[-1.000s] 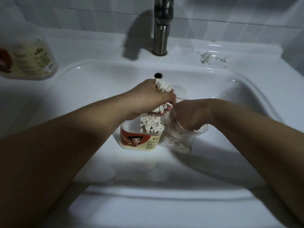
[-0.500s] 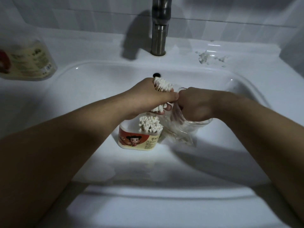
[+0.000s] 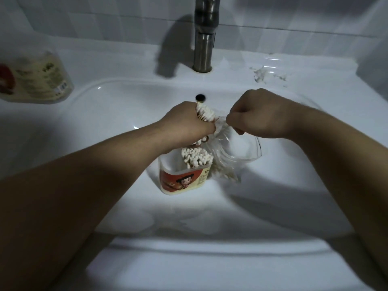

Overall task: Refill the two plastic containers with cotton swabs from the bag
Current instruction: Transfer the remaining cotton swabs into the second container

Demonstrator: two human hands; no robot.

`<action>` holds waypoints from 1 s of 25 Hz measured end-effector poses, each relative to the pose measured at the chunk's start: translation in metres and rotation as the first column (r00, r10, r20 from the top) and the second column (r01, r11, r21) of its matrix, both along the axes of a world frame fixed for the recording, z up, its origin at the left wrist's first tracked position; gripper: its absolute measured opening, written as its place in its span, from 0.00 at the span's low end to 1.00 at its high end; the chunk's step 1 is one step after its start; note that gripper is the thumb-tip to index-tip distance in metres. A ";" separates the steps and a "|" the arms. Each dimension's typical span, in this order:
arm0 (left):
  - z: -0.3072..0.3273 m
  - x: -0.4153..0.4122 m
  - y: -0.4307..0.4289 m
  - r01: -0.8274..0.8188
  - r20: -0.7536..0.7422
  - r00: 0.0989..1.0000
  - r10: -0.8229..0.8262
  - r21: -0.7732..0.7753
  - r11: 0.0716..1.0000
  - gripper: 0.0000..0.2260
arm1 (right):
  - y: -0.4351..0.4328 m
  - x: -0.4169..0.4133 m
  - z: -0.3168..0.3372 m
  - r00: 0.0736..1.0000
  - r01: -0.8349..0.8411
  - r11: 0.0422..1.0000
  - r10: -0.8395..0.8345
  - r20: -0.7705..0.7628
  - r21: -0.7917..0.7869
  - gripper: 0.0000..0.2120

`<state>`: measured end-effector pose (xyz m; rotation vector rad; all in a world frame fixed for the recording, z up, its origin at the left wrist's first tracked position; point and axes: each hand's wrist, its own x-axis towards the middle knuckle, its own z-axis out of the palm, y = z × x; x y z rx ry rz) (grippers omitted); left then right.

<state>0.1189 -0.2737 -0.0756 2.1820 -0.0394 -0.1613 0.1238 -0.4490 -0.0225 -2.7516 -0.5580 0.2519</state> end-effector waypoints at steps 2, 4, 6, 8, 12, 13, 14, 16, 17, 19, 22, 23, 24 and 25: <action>0.001 0.001 0.000 -0.029 0.041 0.999 0.031 -0.064 0.998 0.02 | -0.003 0.001 0.001 0.998 0.014 0.996 -0.019 0.057 0.085 0.18; 0.004 0.001 0.000 -0.030 0.107 0.993 0.048 -0.167 0.985 0.02 | -0.004 0.001 0.004 0.995 0.016 0.981 -0.035 0.098 0.196 0.18; 0.006 0.001 0.000 -0.002 0.133 0.990 0.043 -0.296 0.955 0.02 | -0.003 0.000 0.005 0.993 0.021 0.956 -0.055 0.107 0.291 0.16; 0.006 0.001 0.000 0.039 0.140 0.990 0.010 -0.342 0.939 0.05 | -0.002 0.000 0.004 0.994 0.031 0.938 -0.064 0.086 0.344 0.15; 0.005 0.001 -0.001 0.077 0.090 0.995 -0.041 -0.432 0.899 0.03 | 0.000 0.002 -0.003 0.997 0.066 0.930 -0.072 0.003 0.361 0.15; 0.006 0.000 -0.002 0.078 0.066 0.996 -0.053 -0.462 0.883 0.04 | 0.000 0.004 -0.005 0.997 0.078 0.925 -0.075 -0.023 0.372 0.16; 0.007 -0.001 -0.003 0.078 0.043 0.997 -0.065 -0.477 0.875 0.04 | 0.000 0.005 -0.006 0.996 0.092 0.914 -0.078 -0.052 0.395 0.16; 0.007 -0.002 -0.006 0.058 0.010 0.998 -0.061 -0.474 0.879 0.04 | -0.001 0.009 -0.009 0.990 0.123 0.878 -0.076 -0.119 0.463 0.17; 0.006 -0.001 -0.007 0.029 -0.005 0.999 -0.036 -0.477 0.878 0.04 | -0.003 0.011 -0.010 0.987 0.135 0.862 -0.073 -0.145 0.489 0.17; 0.006 0.001 -0.007 -0.047 -0.037 0.999 0.032 -0.517 0.855 0.05 | -0.004 0.014 -0.012 0.987 0.127 0.858 -0.059 -0.150 0.497 0.16; 0.004 0.004 -0.004 -0.111 -0.046 0.994 0.104 -0.558 0.822 0.04 | 0.000 0.010 -0.015 0.986 0.092 0.870 -0.013 -0.163 0.485 0.15; 0.003 0.006 -0.003 -0.112 -0.032 0.993 0.114 -0.556 0.824 0.04 | 0.002 0.008 -0.017 0.983 0.077 0.876 0.013 -0.182 0.477 0.14; 0.003 0.006 -0.003 -0.115 -0.022 0.992 0.124 -0.554 0.825 0.03 | 0.004 0.005 -0.018 0.979 0.059 0.881 0.042 -0.201 0.469 0.12; 0.002 0.007 -0.002 -0.127 -0.022 0.990 0.138 -0.555 0.822 0.03 | 0.007 0.003 -0.020 0.974 0.044 0.878 0.068 -0.216 0.477 0.12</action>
